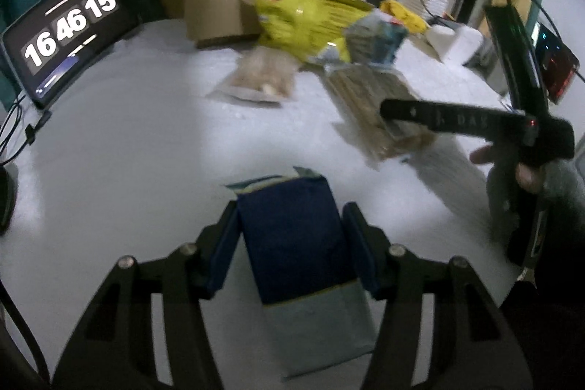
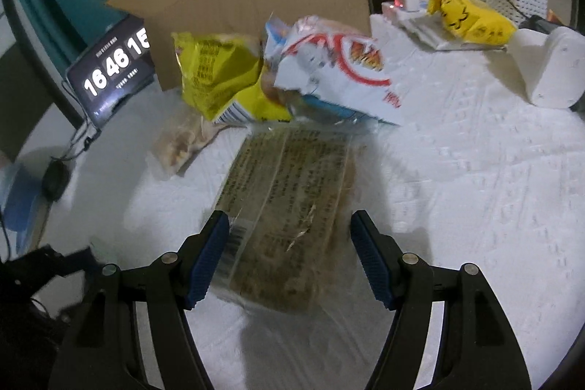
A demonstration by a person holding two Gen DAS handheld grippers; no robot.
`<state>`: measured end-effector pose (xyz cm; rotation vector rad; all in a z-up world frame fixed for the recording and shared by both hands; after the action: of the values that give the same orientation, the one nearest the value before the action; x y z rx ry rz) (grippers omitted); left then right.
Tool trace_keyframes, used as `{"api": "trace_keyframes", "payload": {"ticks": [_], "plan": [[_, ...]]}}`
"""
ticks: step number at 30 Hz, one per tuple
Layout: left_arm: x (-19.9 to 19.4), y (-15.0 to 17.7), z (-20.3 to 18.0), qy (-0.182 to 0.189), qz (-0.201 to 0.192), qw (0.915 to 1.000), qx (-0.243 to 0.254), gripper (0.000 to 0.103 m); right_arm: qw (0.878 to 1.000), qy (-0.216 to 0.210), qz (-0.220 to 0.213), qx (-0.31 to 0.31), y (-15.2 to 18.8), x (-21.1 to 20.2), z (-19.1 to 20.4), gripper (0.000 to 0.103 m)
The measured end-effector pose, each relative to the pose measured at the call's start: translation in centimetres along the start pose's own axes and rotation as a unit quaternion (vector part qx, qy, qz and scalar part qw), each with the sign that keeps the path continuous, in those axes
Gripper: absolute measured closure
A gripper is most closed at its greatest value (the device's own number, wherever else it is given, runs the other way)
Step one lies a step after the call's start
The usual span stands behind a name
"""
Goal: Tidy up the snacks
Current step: 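Grasp the dark blue pack with the left gripper while the right grasps the clear brown-bread pack, then lift the blue pack and bread pack over the cardboard box with both grippers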
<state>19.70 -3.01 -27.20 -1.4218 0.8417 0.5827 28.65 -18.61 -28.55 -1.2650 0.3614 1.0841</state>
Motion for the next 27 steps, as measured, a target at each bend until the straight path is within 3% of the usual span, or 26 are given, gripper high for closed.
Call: {"api": "trace_keyframes", "payload": {"ticks": [5, 9, 10, 13, 21, 27], "plan": [[0.3, -0.6, 2.2, -0.008, -0.007, 0.9997, -0.024, 0.045, 1.000, 0.005, -0.007, 0.006, -0.3, 0.9, 0.5, 0.032], [-0.1, -1.5, 3.3, -0.013, -0.020, 0.9992, -0.033, 0.045, 1.000, -0.003, -0.011, -0.003, -0.2, 0.8, 1.0, 0.047], [-0.3, -1.8, 3.6, -0.015, -0.024, 0.9990, -0.034, 0.045, 1.000, -0.008, -0.012, -0.005, -0.1, 0.6, 1.2, 0.060], [-0.6, -2.5, 4.2, -0.020, -0.031, 0.9986, -0.038, 0.046, 1.000, -0.013, -0.019, -0.009, -0.3, -0.4, 1.5, 0.072], [-1.6, -4.3, 6.0, -0.045, -0.053, 0.9966, -0.045, 0.047, 0.999, -0.017, -0.037, -0.031, -0.6, -4.1, 1.7, 0.079], [-2.4, -6.6, 6.6, -0.057, -0.075, 0.9946, -0.044, 0.048, 0.998, 0.008, -0.064, -0.023, -1.3, -7.6, -0.8, 0.080]]}}
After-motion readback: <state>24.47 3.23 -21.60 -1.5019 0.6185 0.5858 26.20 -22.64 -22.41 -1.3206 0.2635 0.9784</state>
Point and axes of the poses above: each gripper's, at about its wrist camera, not at the fingertips, and x roughly the way its jaws point, z to its left, y to its underside, the point moved 10 cm from there along x, roughly the way its jaws point, and after that the axes turned 5 degrees about -y, right-handed, at the moved point
